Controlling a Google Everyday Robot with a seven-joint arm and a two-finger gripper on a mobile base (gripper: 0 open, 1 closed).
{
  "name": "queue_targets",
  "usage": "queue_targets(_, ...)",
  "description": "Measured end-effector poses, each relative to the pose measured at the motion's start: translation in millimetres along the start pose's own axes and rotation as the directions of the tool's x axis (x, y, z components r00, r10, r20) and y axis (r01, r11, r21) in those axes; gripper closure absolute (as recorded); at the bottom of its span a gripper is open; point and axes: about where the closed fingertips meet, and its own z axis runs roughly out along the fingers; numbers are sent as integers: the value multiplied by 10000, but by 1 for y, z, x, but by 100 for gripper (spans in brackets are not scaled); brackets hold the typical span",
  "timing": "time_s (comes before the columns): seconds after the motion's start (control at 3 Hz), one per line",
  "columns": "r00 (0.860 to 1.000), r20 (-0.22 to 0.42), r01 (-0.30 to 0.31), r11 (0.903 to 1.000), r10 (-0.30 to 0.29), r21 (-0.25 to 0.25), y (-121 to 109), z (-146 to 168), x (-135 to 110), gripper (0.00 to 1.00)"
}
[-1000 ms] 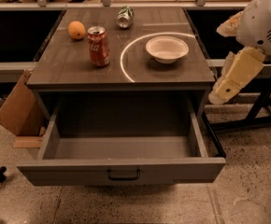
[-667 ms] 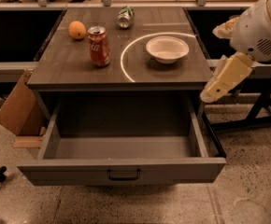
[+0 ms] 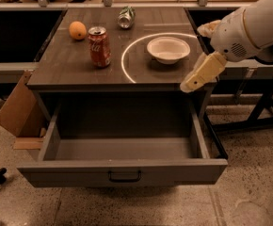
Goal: Place coke can into top drawer
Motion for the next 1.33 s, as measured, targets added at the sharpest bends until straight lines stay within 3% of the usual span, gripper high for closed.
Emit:
queue_targets(0.67, 9996, 272, 0, 9999, -4, 159, -8, 9, -8, 0)
queue_targets(1.33, 9935, 1133, 97, 9998, -119, 201, -36, 48, -44, 0)
